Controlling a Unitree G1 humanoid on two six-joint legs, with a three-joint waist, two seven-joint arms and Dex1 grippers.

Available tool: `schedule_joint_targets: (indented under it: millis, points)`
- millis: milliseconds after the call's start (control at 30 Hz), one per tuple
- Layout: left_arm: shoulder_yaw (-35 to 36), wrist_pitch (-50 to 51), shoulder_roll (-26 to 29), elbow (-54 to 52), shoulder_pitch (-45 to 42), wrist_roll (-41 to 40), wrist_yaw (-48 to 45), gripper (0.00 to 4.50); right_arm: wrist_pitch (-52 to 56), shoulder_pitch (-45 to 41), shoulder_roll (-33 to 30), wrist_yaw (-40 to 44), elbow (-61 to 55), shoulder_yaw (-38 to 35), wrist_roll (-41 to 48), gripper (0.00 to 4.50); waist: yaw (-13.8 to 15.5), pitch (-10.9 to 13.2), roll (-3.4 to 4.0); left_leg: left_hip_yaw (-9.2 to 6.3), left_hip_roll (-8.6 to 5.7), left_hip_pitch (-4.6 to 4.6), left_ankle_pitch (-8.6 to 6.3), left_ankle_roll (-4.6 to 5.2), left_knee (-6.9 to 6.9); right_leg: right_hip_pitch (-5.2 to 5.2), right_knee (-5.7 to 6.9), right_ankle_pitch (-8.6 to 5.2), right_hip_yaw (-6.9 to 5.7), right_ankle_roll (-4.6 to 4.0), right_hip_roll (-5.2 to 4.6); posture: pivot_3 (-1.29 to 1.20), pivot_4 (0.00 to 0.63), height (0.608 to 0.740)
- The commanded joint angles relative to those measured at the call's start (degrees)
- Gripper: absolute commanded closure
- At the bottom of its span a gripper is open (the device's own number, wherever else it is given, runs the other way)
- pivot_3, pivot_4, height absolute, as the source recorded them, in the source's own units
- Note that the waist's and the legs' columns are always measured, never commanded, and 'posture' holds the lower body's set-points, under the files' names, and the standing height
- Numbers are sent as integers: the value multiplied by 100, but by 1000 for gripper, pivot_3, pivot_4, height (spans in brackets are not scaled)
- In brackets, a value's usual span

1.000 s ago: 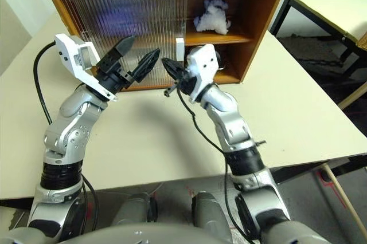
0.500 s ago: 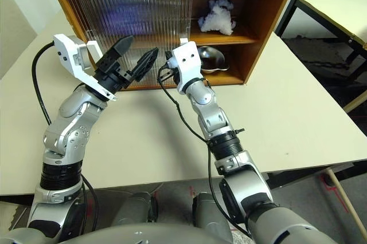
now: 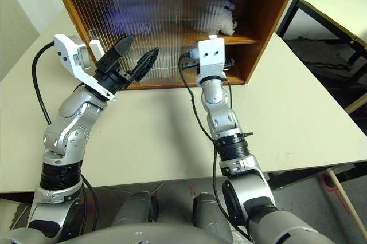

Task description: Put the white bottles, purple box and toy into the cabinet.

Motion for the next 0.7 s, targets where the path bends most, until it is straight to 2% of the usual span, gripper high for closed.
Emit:
schedule_joint_targets:
  millis: [33,500,600,700]
  points:
    - [-62,4,5,90,-77,20,-63,0,183,42,-29,-325,-103,-252,-54,4468,-25,0,0,0,-1,0,1,0,0,0,0,0,0,0,1,125,0,740]
    - [-103,-67,-64,180,-103,46,-155,0,87,-297,-727,-1437,946,-660,-476,4468,-172,0,0,1,-5,2,5,5,-1,1,-3,-1,5,-1,10,116,0,740]
    - [-109,-73,-69,171,-86,44,-154,0,-1,-313,-783,-1426,1026,-656,-433,4468,-132,0,0,-1,-5,1,7,8,0,2,-2,-1,3,-2,10,115,0,740]
    - [-116,-77,-78,159,-46,40,-149,0,-123,-194,-786,-1052,832,-558,-267,4468,-145,0,0,0,-5,-1,8,10,3,5,-5,1,6,3,1,113,0,740]
